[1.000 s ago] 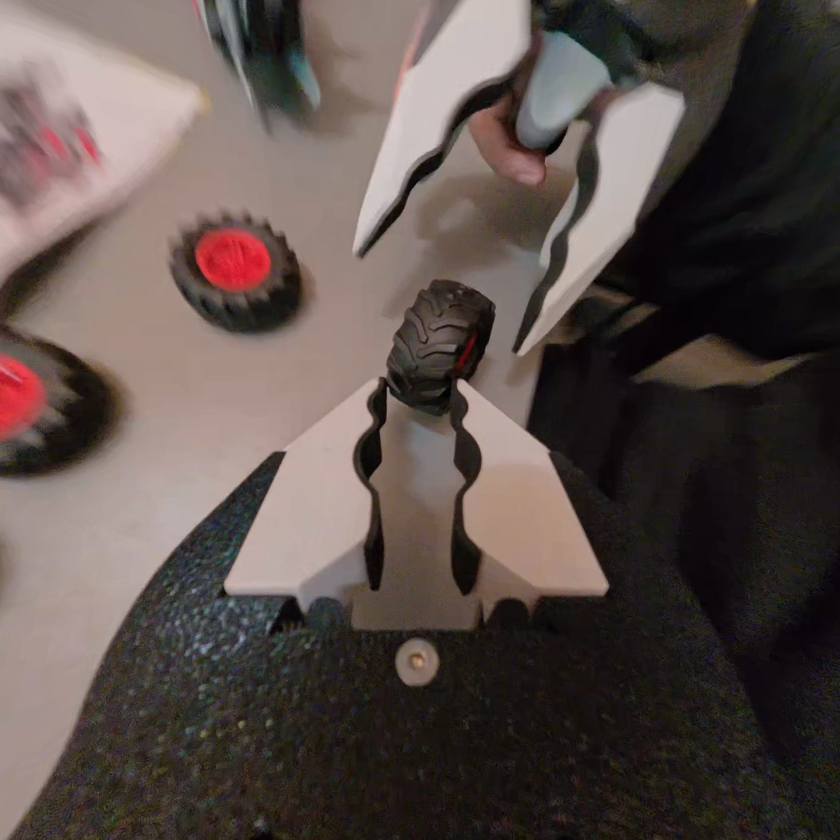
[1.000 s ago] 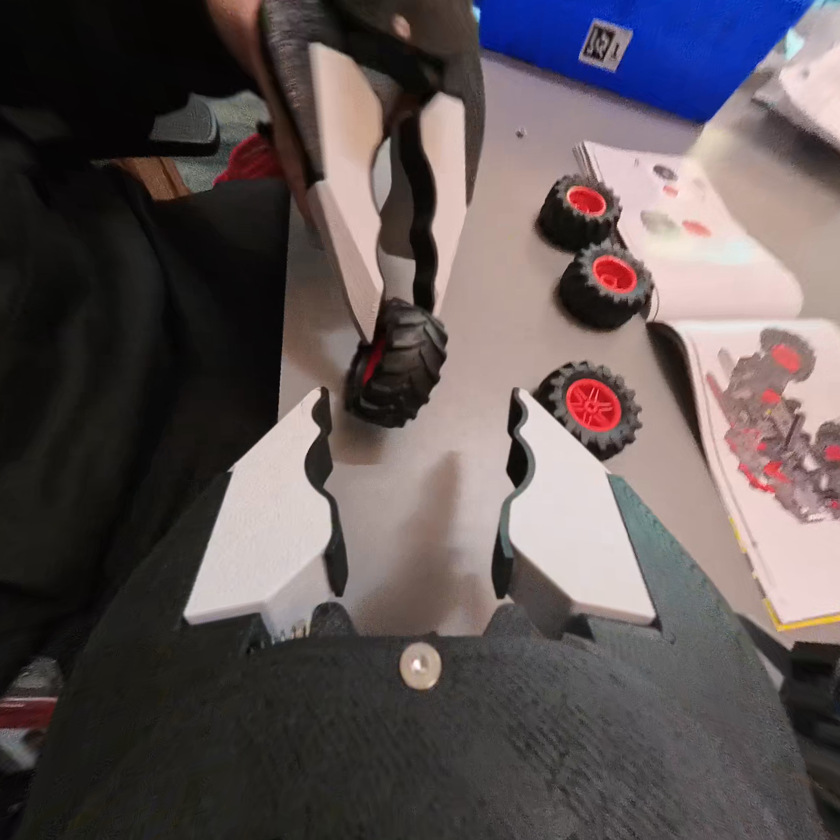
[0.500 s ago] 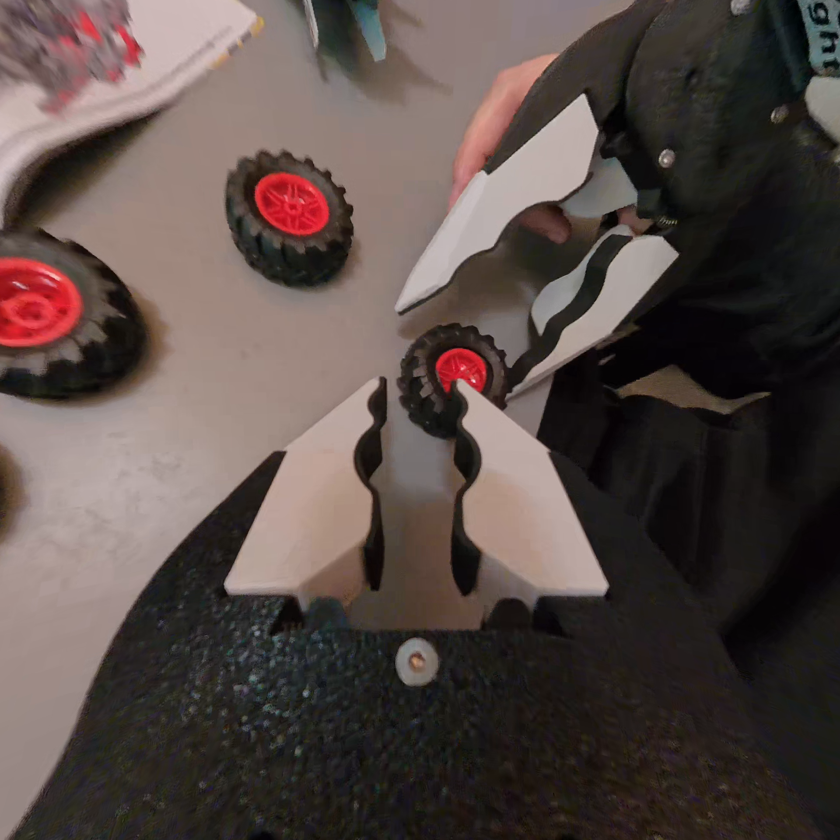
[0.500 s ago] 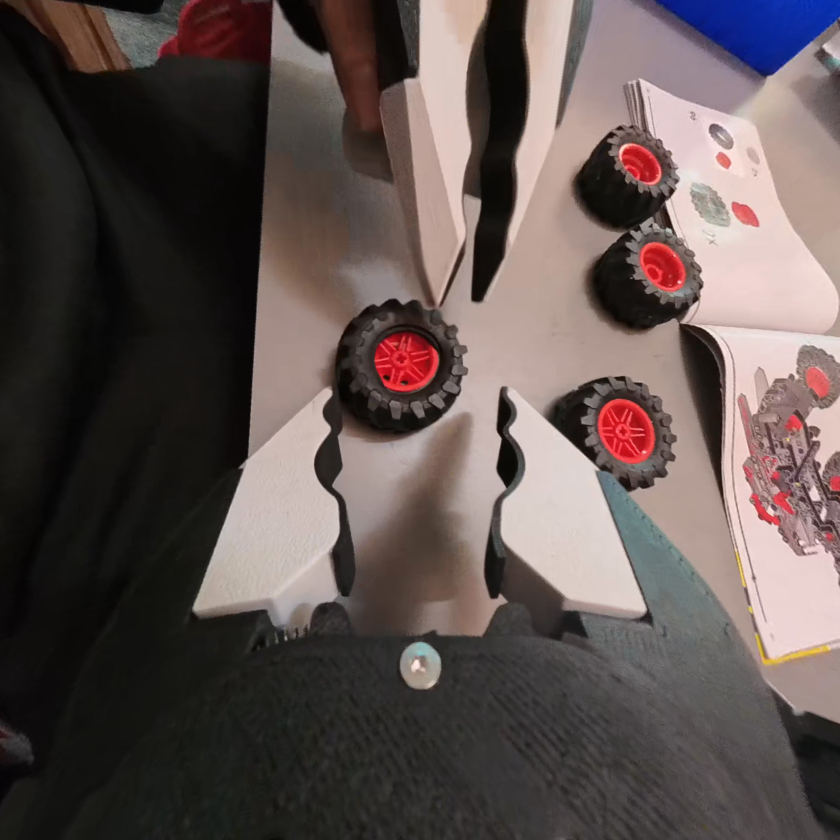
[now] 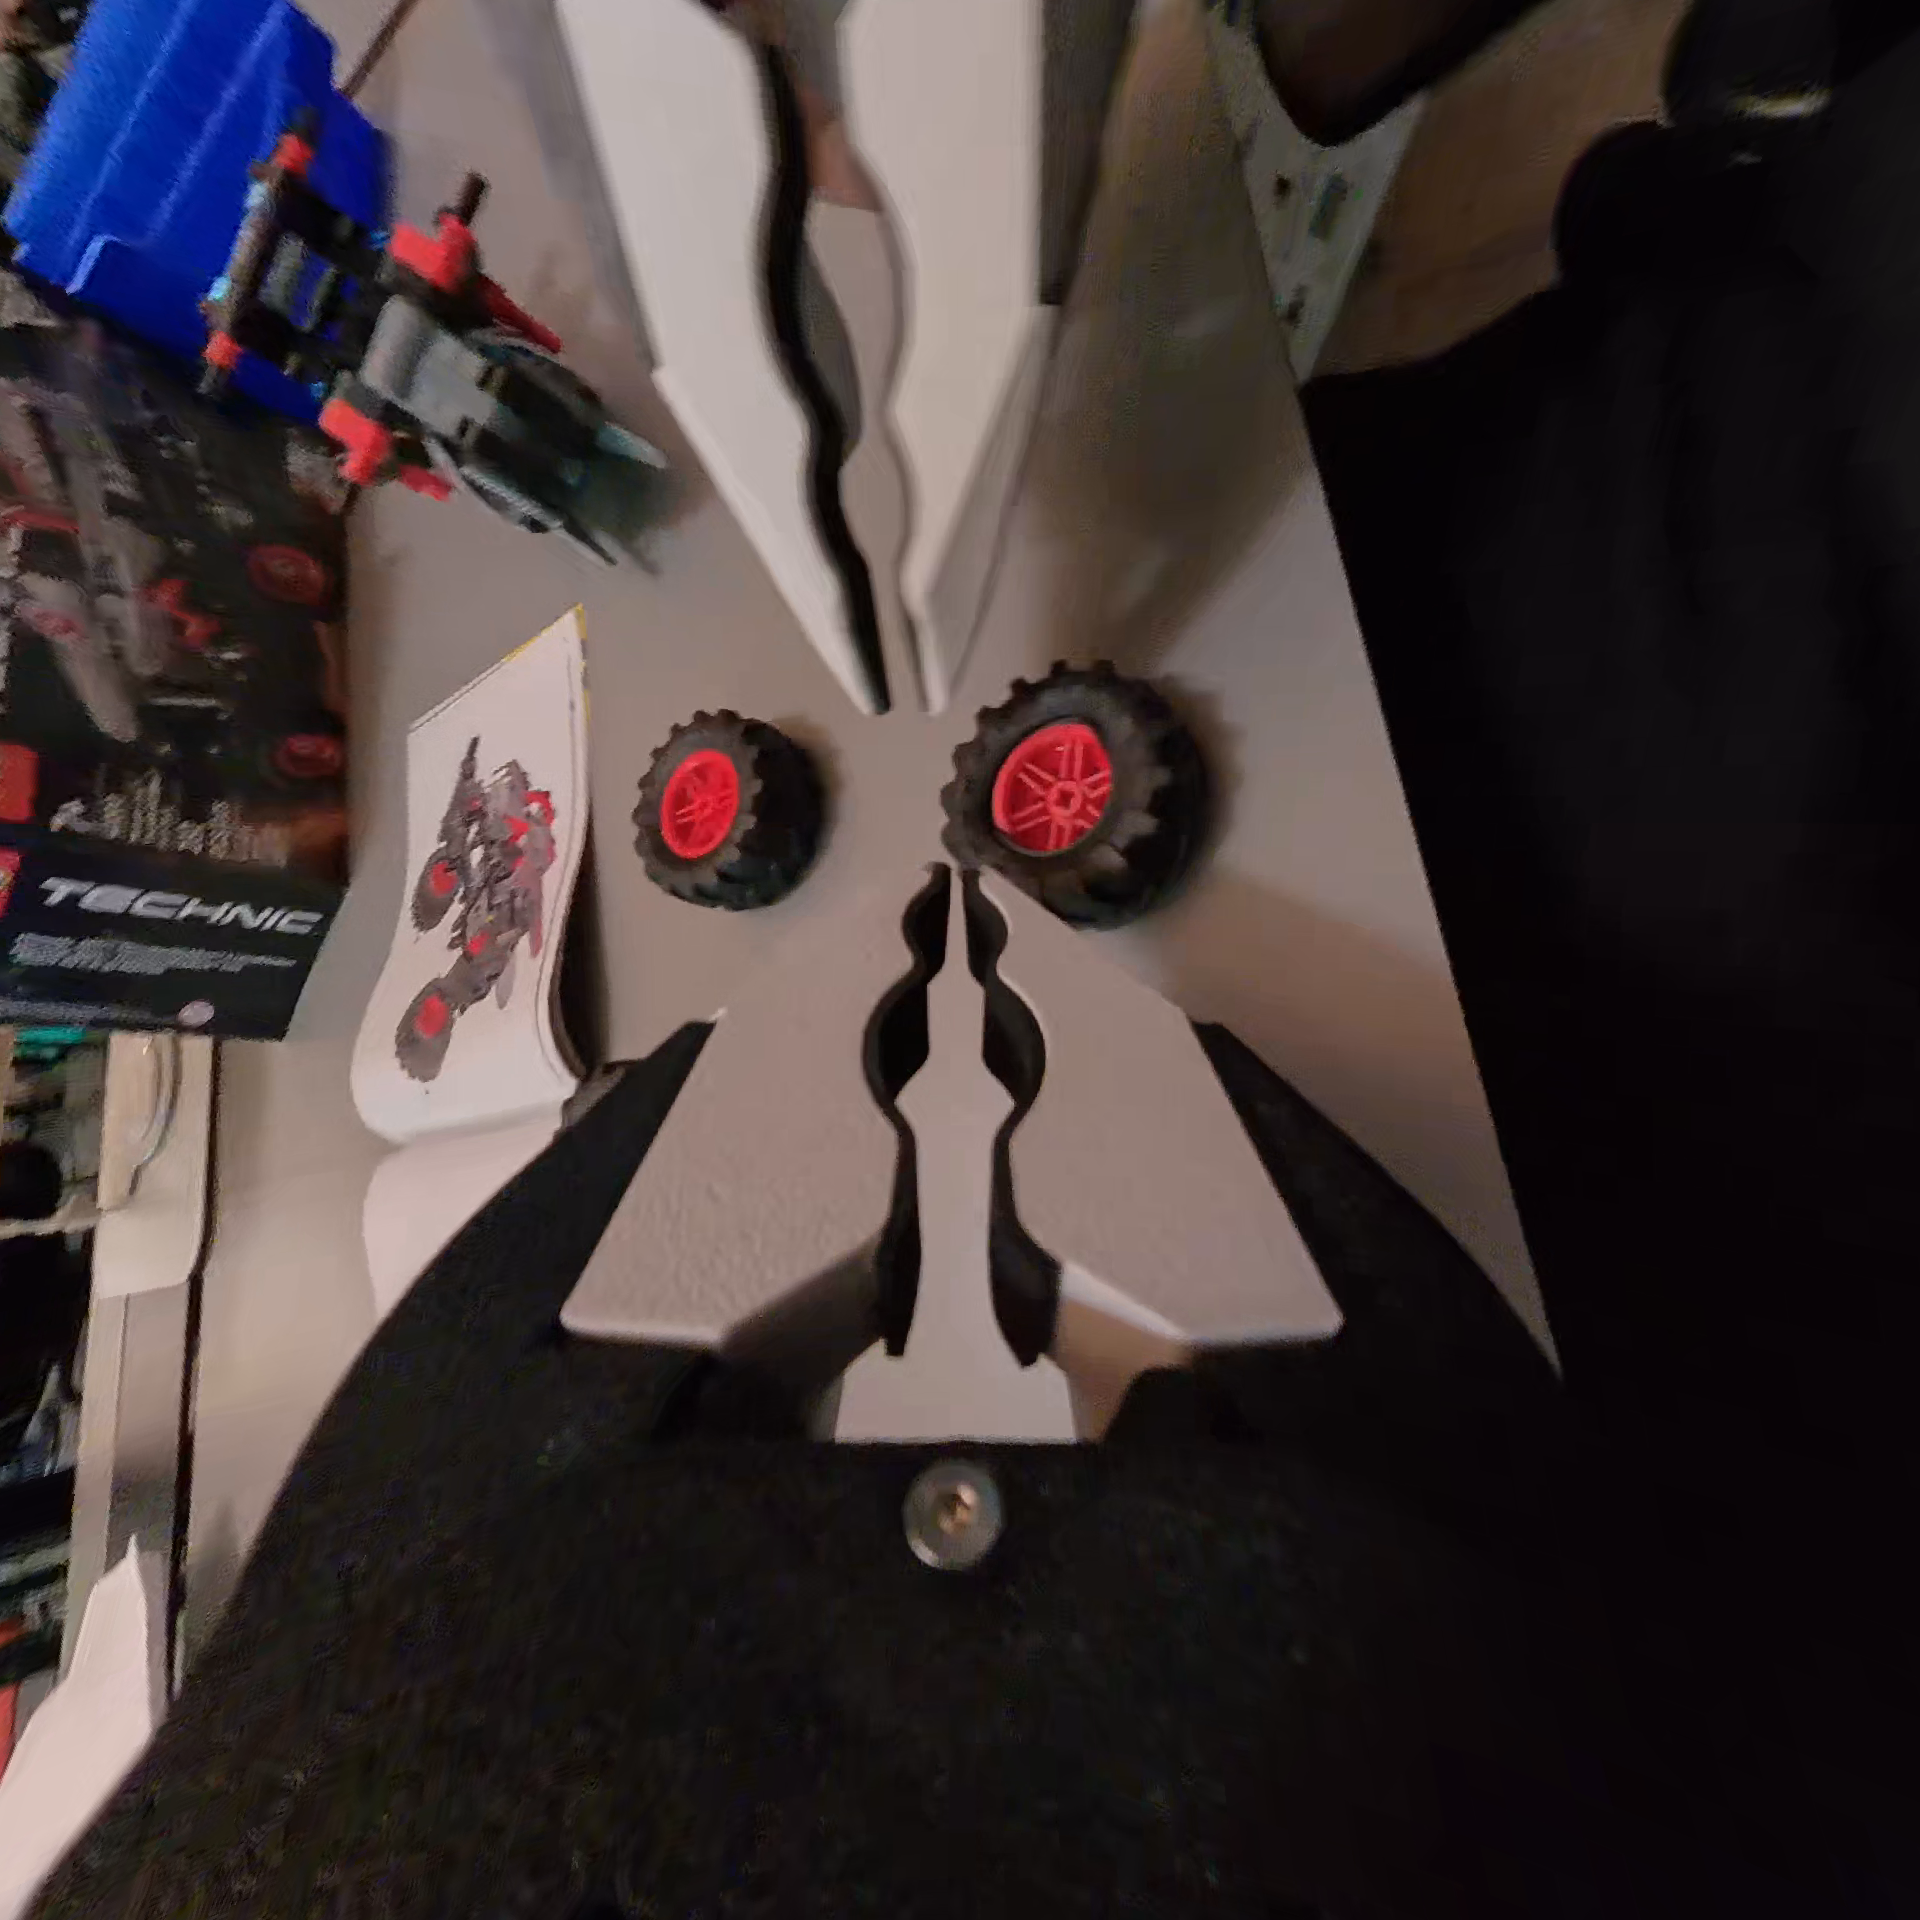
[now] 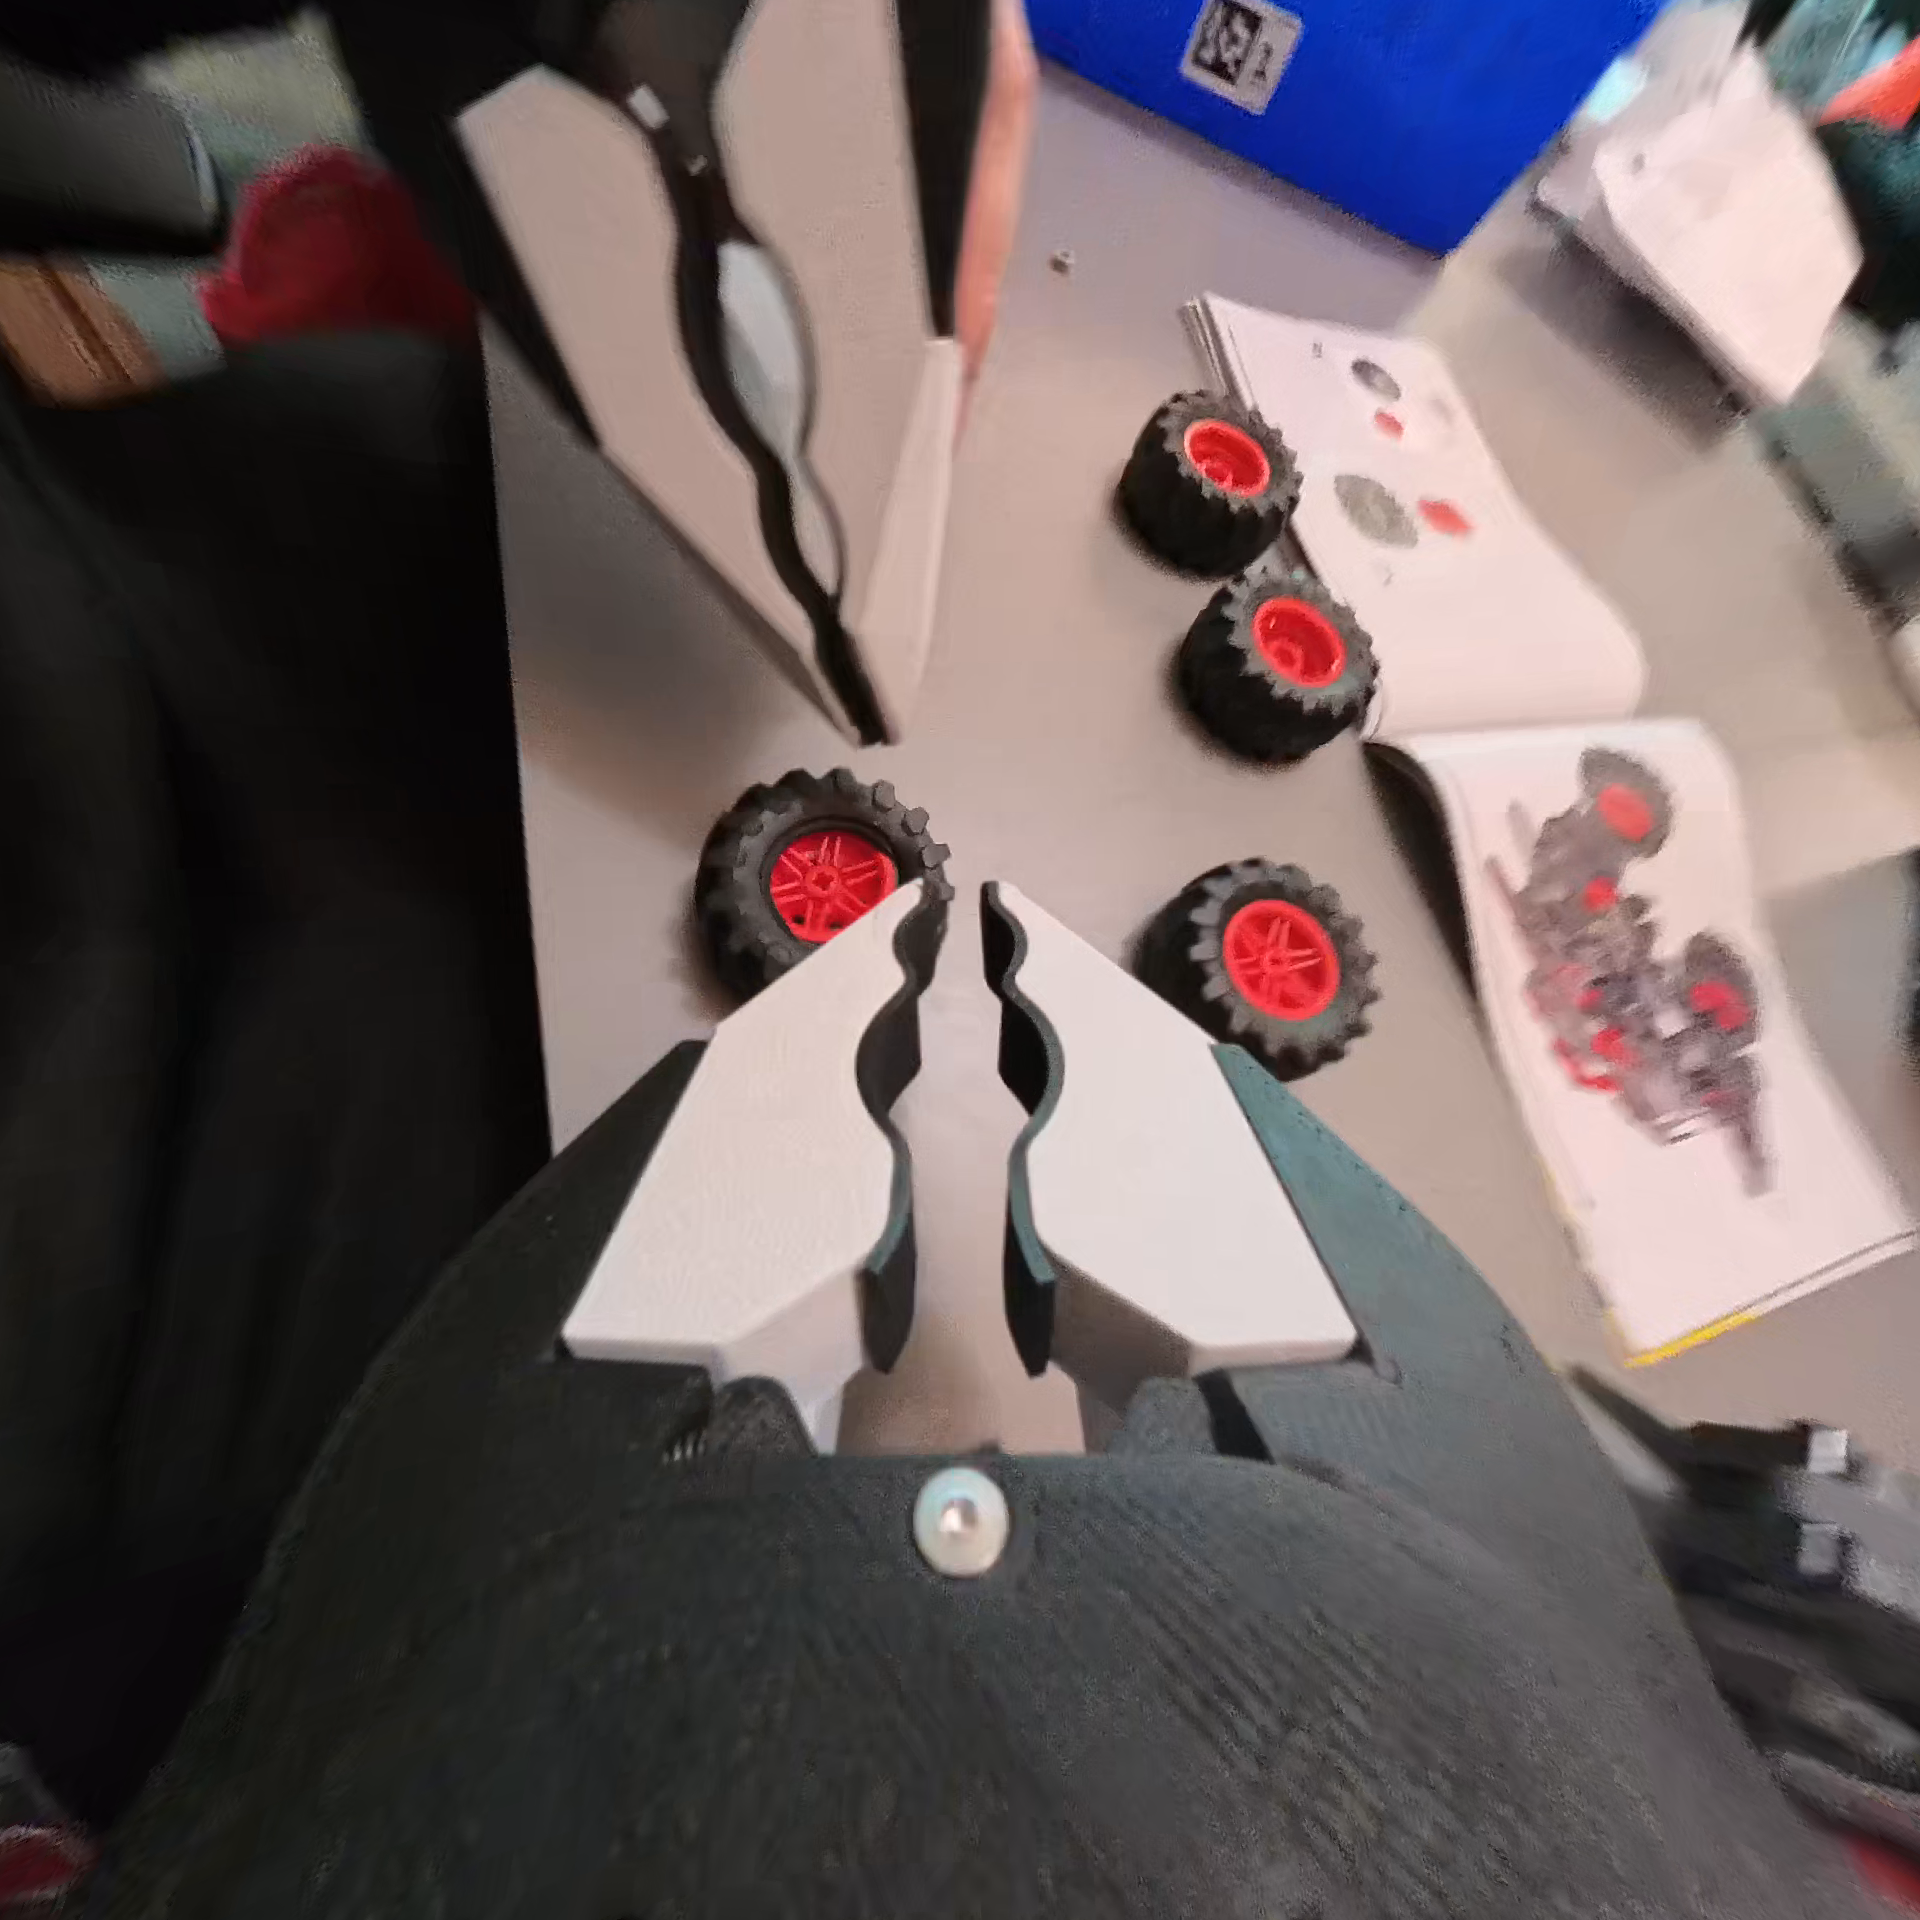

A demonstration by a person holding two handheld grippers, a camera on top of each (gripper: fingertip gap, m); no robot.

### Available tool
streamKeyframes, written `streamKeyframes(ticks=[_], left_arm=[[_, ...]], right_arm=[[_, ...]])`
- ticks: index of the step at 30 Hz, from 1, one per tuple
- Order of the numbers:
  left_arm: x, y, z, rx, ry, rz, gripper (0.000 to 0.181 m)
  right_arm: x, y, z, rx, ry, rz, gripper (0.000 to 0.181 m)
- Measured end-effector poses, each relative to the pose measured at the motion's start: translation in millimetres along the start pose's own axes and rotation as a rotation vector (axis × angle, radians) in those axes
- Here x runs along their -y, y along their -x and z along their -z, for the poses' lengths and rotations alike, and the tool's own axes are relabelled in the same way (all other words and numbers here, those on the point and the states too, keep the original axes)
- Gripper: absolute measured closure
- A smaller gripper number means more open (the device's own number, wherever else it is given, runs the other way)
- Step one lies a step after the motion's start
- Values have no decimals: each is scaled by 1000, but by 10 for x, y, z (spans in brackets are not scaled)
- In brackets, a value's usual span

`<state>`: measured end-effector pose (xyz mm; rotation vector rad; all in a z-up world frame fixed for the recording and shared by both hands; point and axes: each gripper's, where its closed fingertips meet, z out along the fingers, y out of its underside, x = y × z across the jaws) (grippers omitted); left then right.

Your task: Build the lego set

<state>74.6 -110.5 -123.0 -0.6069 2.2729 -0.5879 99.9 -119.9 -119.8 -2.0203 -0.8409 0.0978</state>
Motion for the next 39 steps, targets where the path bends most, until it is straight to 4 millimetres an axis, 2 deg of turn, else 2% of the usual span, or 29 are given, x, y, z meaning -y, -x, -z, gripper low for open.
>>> streamKeyframes(ticks=[1,3,9,12,13,14,16,20,22,24,26,31,37,39], left_arm=[[11,-26,-18,-15,-11,-18,181],[14,-79,-57,-38,-15,-68,181],[-4,-110,-88,-33,-22,-175,177],[-57,-142,-50,-89,-5,-192,177],[-85,-174,-26,-132,3,-188,171],[-110,-225,-4,-187,6,-182,155],[-147,-254,-8,-228,7,-194,151],[-129,-178,-102,-149,-15,-326,161],[-113,-158,-113,-125,-26,-341,164],[-62,-204,-128,-107,-71,-337,164],[-31,-268,-154,-92,-103,-324,162],[-15,-258,-153,-136,-106,-217,166],[4,-273,-215,-317,-52,57,168],[5,-279,-209,-337,-40,44,169]], right_arm=[[-29,0,-36,18,7,-97,172],[-125,58,-104,75,54,-258,157],[-204,165,-118,176,147,-582,156],[-204,189,-114,201,180,-613,157],[-209,183,-111,203,190,-626,158],[-212,170,-115,205,196,-641,158],[-217,184,-141,226,216,-671,159],[-208,151,-178,223,248,-601,160],[-176,80,-218,195,235,-501,161],[-130,-56,-258,117,201,-420,167],[-78,-69,-302,105,170,-377,166],[-161,-31,-221,116,244,-340,160],[-174,9,-226,166,303,-269,162],[-171,19,-232,197,311,-274,162]])
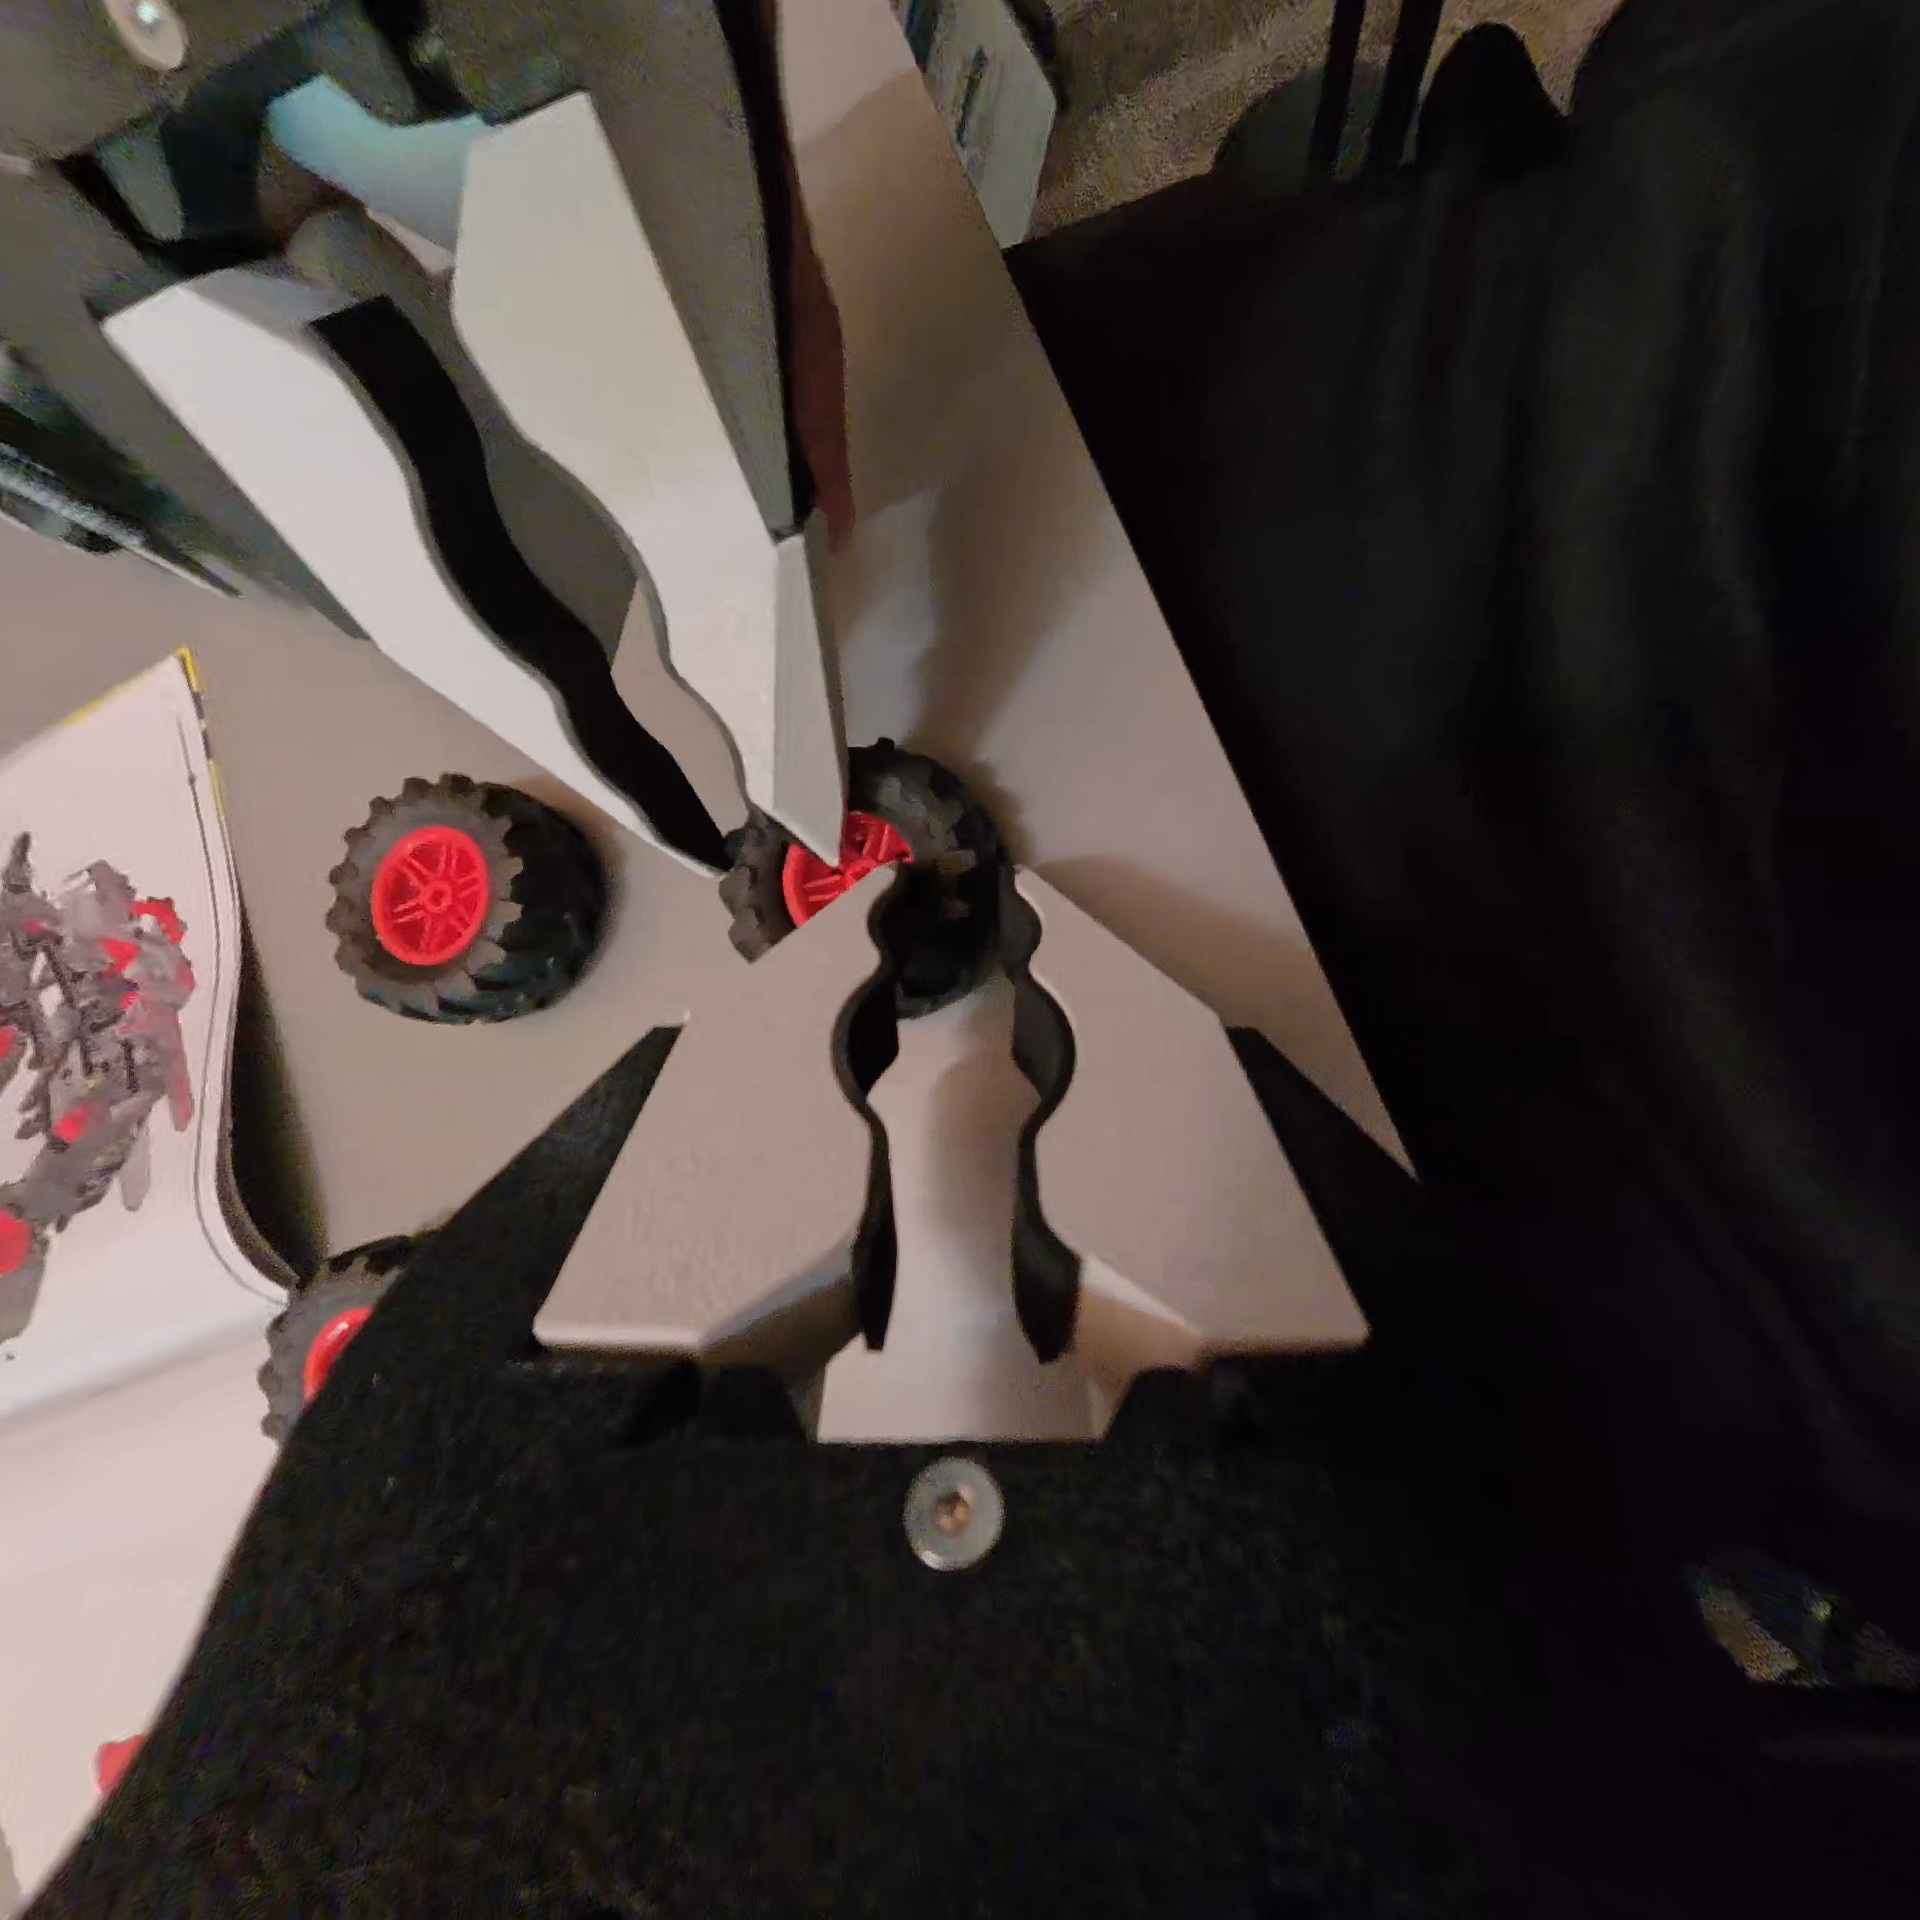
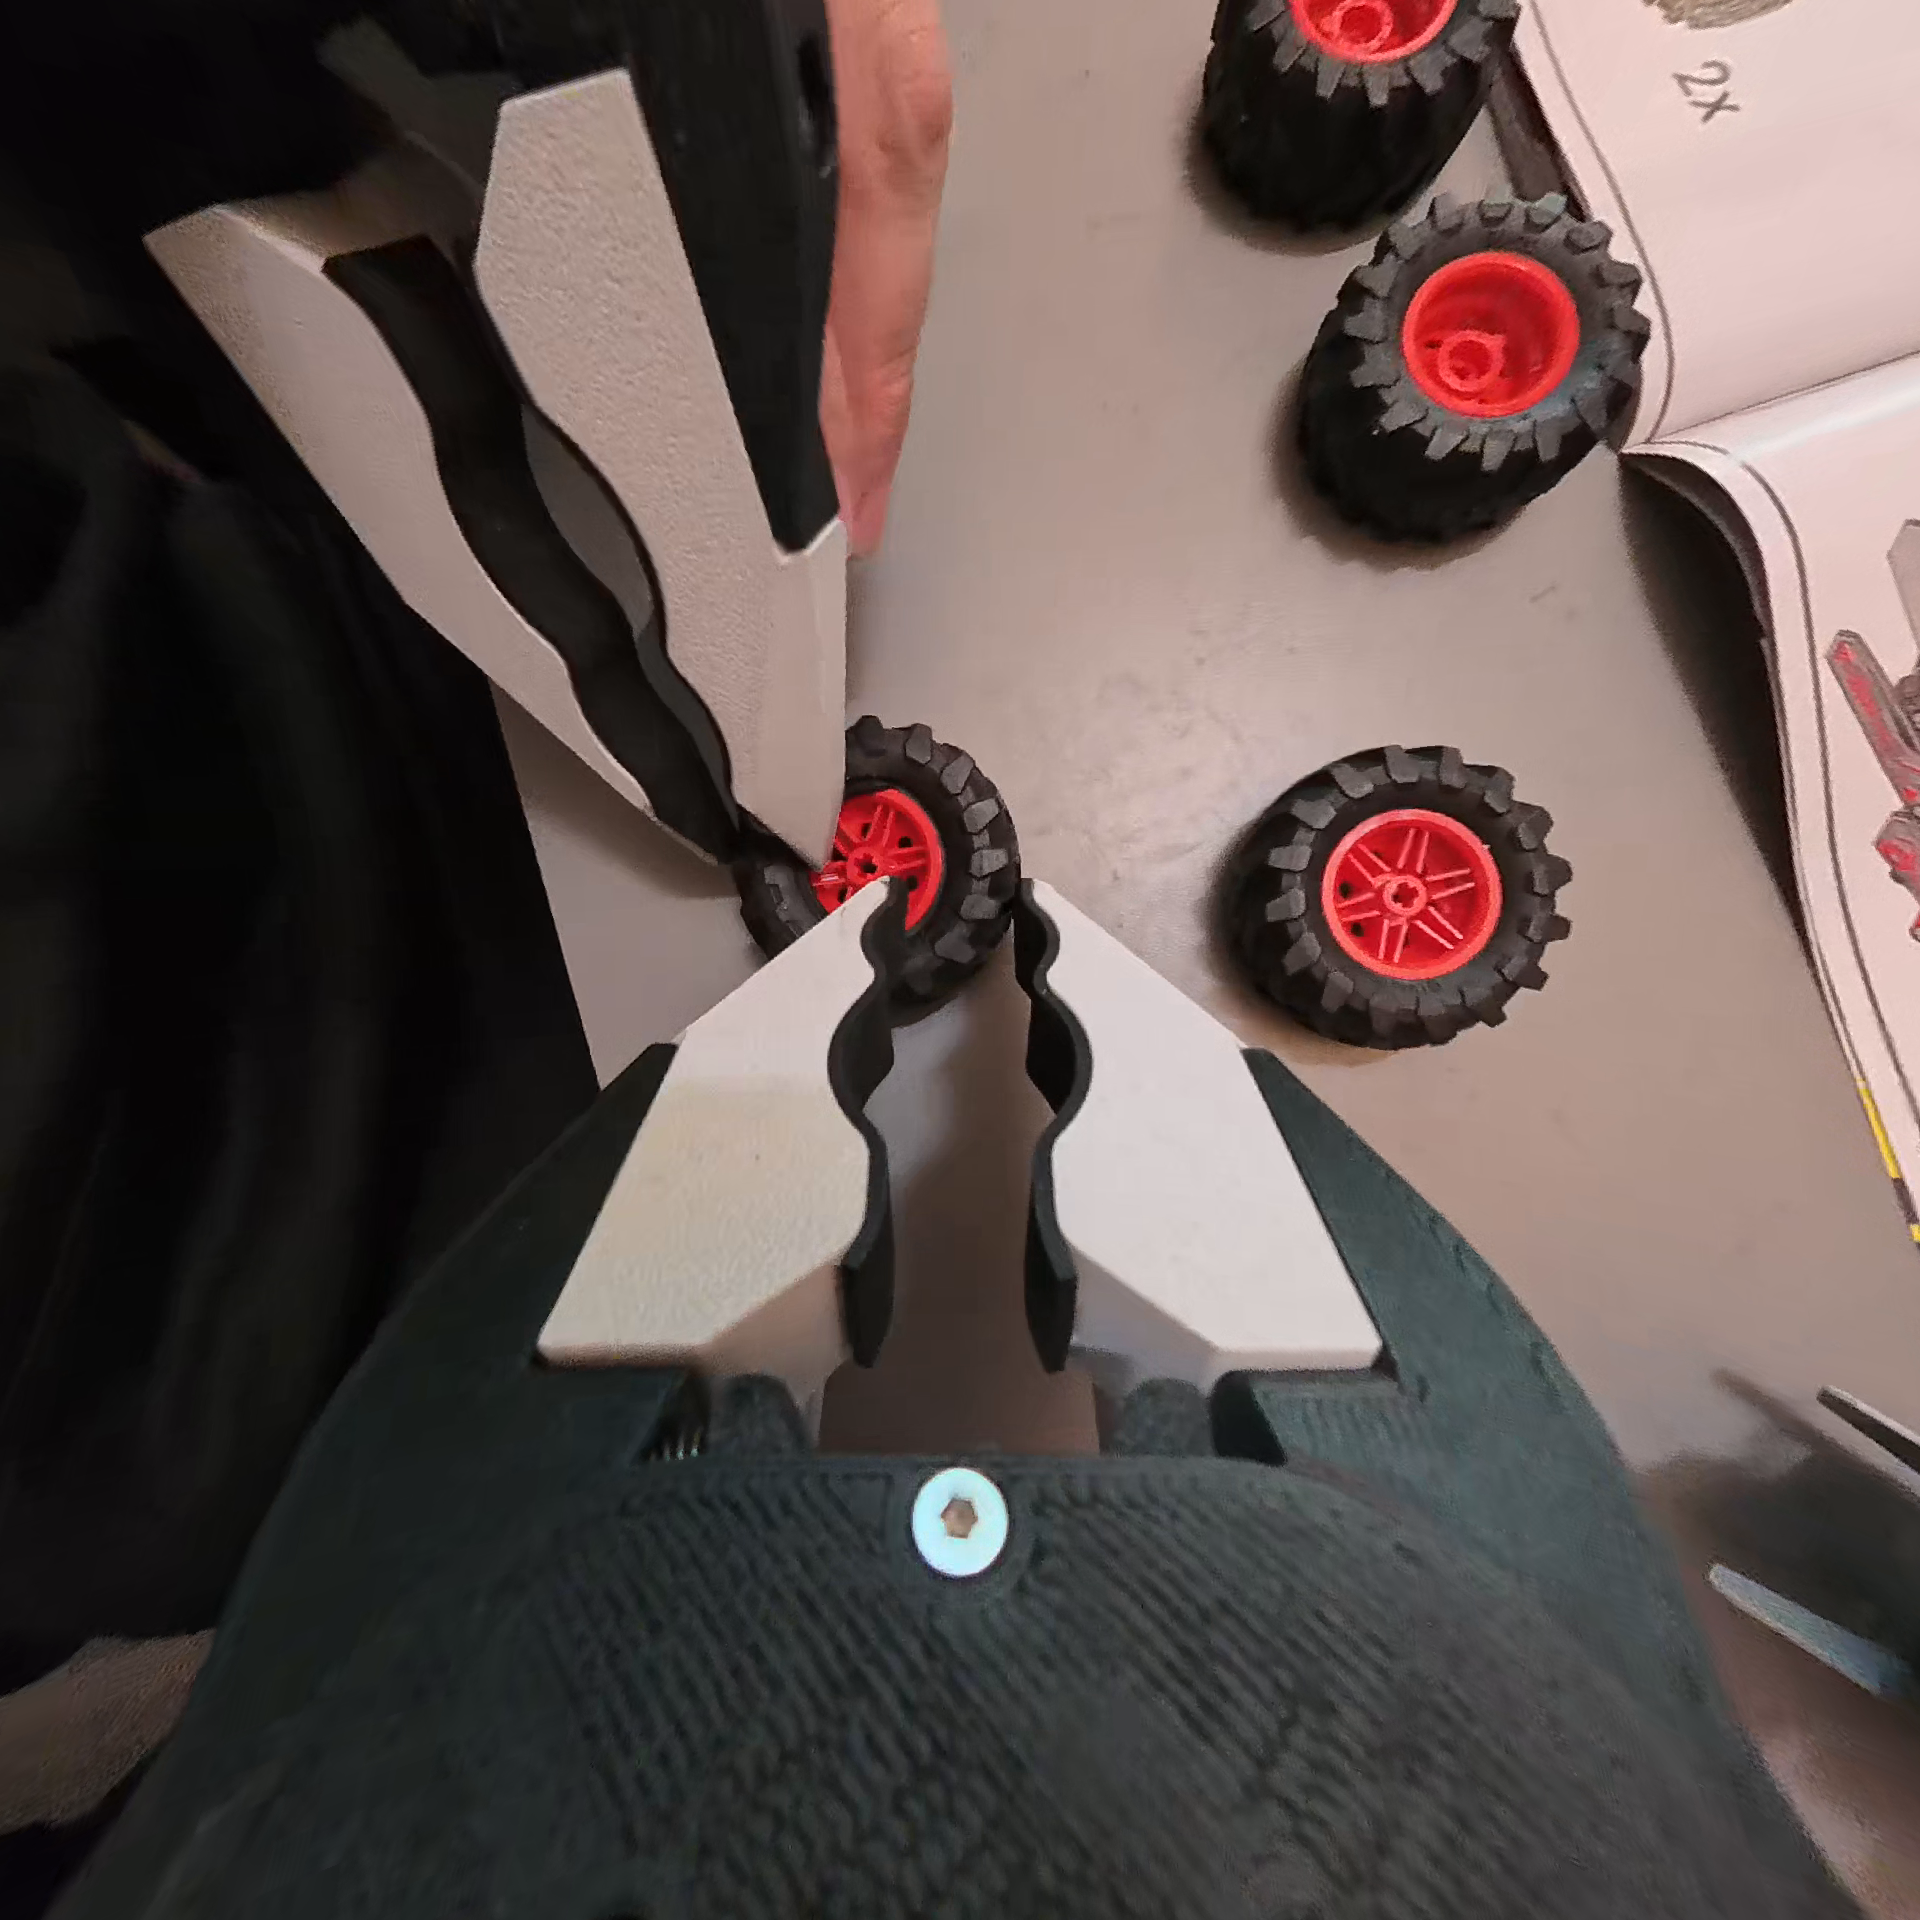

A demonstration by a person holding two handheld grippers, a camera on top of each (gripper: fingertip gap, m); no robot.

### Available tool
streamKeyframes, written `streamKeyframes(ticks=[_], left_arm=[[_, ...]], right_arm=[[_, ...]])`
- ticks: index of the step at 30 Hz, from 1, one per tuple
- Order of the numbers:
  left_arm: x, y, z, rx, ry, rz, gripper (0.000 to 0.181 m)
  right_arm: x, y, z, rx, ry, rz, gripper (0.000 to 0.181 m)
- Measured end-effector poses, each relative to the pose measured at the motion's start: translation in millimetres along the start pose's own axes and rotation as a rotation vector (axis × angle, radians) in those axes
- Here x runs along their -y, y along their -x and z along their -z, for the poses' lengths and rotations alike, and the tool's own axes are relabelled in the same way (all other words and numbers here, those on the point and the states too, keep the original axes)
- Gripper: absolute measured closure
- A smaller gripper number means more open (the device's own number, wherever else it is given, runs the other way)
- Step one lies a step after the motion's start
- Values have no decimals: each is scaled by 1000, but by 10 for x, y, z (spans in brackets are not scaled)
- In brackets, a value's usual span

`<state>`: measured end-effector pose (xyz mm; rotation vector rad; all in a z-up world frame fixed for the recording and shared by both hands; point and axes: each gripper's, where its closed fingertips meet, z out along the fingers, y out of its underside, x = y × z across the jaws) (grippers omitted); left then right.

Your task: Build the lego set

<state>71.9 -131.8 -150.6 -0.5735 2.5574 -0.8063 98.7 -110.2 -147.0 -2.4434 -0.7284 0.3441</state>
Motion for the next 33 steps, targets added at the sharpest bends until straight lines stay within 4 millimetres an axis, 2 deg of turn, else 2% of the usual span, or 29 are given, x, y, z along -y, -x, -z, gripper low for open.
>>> streamKeyframes(ticks=[4,9,11,16,22,27,30,33], left_arm=[[2,-20,-5,48,-11,-49,168],[-11,-4,-13,168,-25,-154,167],[-17,-7,-15,201,-9,-169,166],[14,-32,-6,230,13,-88,163],[28,-2,3,172,43,157,170],[34,-15,12,171,118,100,171],[44,-21,22,230,158,18,173],[59,-47,38,276,174,6,174]], right_arm=[[40,24,0,24,-3,82,156],[121,27,-63,44,-2,193,159],[116,45,-98,64,16,211,165],[111,44,-104,65,47,226,165],[107,42,-108,49,20,206,165],[103,38,-111,38,0,193,165],[103,39,-112,38,-15,198,165],[101,43,-112,28,-8,210,165]])
